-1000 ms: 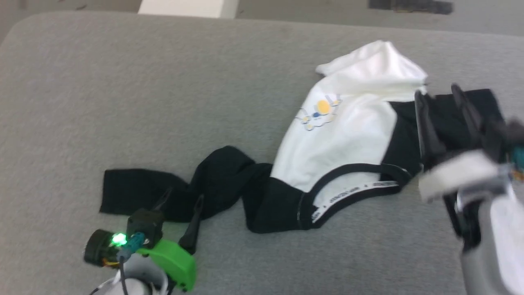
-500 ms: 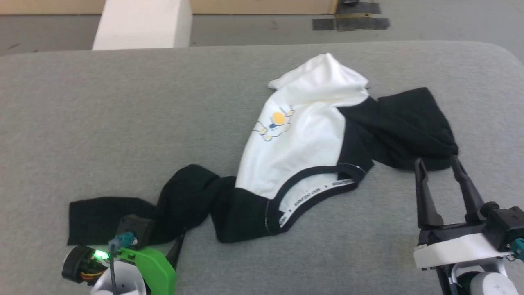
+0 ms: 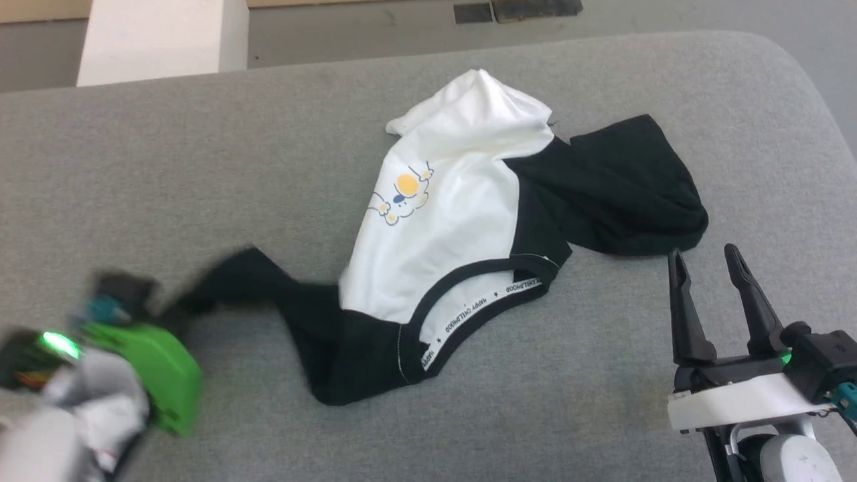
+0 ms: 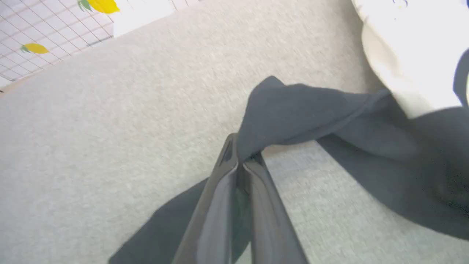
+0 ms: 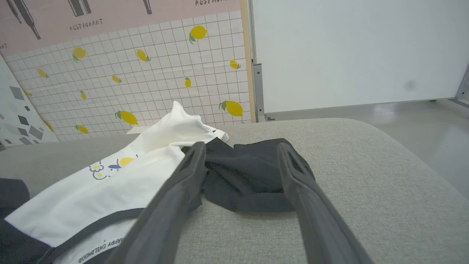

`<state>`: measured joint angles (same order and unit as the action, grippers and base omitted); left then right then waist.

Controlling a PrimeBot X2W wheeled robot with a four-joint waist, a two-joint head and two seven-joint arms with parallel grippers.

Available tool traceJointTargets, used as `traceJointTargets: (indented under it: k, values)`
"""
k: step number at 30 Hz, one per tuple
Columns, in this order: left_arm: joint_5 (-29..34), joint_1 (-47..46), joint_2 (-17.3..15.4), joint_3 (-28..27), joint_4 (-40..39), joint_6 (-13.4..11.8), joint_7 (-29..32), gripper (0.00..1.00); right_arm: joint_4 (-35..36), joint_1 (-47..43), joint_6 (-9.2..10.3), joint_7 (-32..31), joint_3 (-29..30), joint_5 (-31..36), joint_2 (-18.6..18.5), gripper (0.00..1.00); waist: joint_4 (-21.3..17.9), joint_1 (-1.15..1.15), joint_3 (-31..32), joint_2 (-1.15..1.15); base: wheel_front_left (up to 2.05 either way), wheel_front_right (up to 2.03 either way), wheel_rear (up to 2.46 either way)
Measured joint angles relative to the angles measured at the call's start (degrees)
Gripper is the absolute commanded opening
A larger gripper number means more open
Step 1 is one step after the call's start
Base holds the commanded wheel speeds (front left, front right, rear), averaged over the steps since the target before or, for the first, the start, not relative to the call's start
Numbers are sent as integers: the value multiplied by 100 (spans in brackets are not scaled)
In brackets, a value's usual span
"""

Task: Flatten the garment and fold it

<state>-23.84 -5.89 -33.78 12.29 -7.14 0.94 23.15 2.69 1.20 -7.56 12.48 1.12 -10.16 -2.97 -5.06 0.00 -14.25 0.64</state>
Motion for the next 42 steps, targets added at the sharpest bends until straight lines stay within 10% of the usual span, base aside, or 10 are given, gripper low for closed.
traceJointTargets:
  k: [14, 15, 17, 30, 42]
  values:
    - [-452, -884, -1203, -1572, 817, -311, 526, 0, -185, 510, 0, 68, -278, -47, 3, 100, -214, 0, -605, 0, 0, 0, 0]
    - [-485, -963, -1187, -1589, 909, -334, 472, 18, -201, 543, 0, 71, -305, -55, 2, 100, -229, 0, -668, 0, 0, 0, 0]
    - [-512, -1093, -1113, -1563, 1076, -361, 339, 100, -256, 611, 0, 81, -354, -58, 3, 100, -256, 0, -772, 0, 0, 0, 0]
    - [-342, -912, 116, -988, 1247, -695, -869, 100, -443, 652, 0, 96, -313, -32, 4, 100, -197, 0, -499, 0, 0, 0, 0]
    - [-755, -140, 1184, -417, 747, -1117, -335, 100, -367, 455, 0, 4, -328, -60, 5, 100, 183, 0, 51, 0, 0, 0, 0]
